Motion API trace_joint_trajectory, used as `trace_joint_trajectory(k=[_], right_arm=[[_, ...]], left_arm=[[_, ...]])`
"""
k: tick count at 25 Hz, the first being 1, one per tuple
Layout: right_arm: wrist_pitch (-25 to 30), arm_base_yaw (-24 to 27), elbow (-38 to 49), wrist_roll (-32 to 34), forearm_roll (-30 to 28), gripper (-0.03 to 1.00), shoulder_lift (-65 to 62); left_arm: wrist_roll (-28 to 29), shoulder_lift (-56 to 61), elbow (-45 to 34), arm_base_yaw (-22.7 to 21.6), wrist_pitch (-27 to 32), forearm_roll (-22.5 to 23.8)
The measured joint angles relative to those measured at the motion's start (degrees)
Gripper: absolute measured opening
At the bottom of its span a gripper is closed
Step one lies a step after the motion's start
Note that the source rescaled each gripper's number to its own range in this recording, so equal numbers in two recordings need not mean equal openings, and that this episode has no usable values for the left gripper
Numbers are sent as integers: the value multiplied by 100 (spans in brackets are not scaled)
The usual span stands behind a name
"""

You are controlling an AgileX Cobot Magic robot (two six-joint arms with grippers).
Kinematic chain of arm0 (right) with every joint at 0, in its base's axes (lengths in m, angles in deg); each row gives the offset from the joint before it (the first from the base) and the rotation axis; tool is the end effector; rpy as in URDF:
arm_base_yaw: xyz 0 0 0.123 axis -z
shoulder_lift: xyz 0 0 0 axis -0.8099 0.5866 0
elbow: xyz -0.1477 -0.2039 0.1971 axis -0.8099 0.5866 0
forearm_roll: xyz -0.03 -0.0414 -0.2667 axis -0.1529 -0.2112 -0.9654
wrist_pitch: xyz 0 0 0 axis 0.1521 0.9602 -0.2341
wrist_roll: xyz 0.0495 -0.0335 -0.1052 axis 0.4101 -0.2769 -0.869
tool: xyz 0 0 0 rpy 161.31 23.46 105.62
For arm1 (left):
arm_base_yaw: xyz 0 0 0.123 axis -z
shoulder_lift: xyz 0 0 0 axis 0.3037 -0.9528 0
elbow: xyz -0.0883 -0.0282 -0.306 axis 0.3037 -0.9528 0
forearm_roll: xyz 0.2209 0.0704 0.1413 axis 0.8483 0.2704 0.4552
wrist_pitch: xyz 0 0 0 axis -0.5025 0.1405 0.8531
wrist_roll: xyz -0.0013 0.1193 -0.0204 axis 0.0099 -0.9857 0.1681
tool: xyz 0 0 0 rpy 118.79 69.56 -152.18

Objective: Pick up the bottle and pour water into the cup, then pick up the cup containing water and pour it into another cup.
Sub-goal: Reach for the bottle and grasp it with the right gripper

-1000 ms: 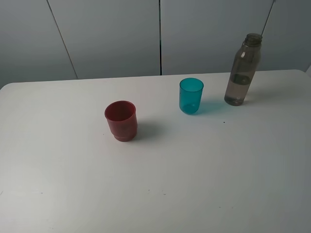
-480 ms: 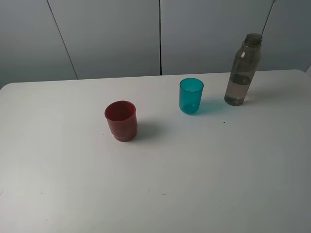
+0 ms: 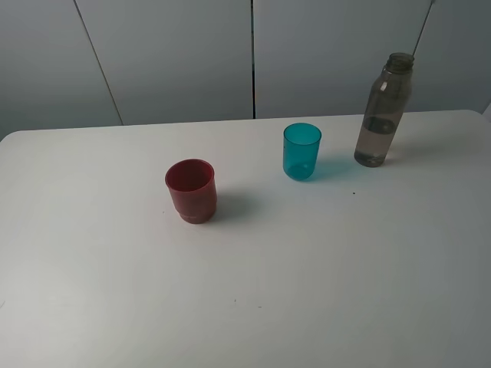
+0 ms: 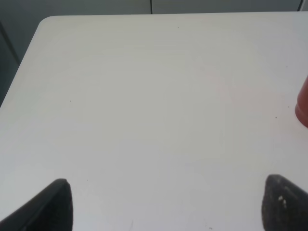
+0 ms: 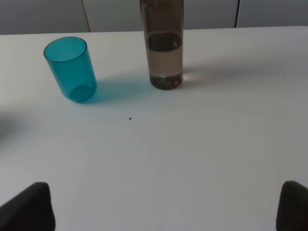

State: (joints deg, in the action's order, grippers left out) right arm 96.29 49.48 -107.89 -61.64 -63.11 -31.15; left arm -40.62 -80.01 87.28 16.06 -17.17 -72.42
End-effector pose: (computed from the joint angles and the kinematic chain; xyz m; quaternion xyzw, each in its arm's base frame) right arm 0.0017 0.0016 0.2707 -0.0121 0.8613 0.0407 0.5063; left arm 0.0014 0.0017 0.2738 -0.0217 0.8570 0.0099 0.5148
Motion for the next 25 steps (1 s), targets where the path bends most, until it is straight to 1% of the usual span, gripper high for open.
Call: trace_joint_trajectory(k=[11,14,18,21,25], right_arm=[[0,0,0,89,11,99,0],[-119,0,-103,101,11,99,43],[-424,0,-461,101,-8,99,760],[-831,0,-589,101,-150,99,1558],[-1829,0,-669,101,-182,99,2598]], left_arm=[[-11,0,0,0,0,0],[-21,0,0,0,0,0],[-21,0,0,0,0,0],[-11,0,0,0,0,0],[-11,0,0,0,0,0]])
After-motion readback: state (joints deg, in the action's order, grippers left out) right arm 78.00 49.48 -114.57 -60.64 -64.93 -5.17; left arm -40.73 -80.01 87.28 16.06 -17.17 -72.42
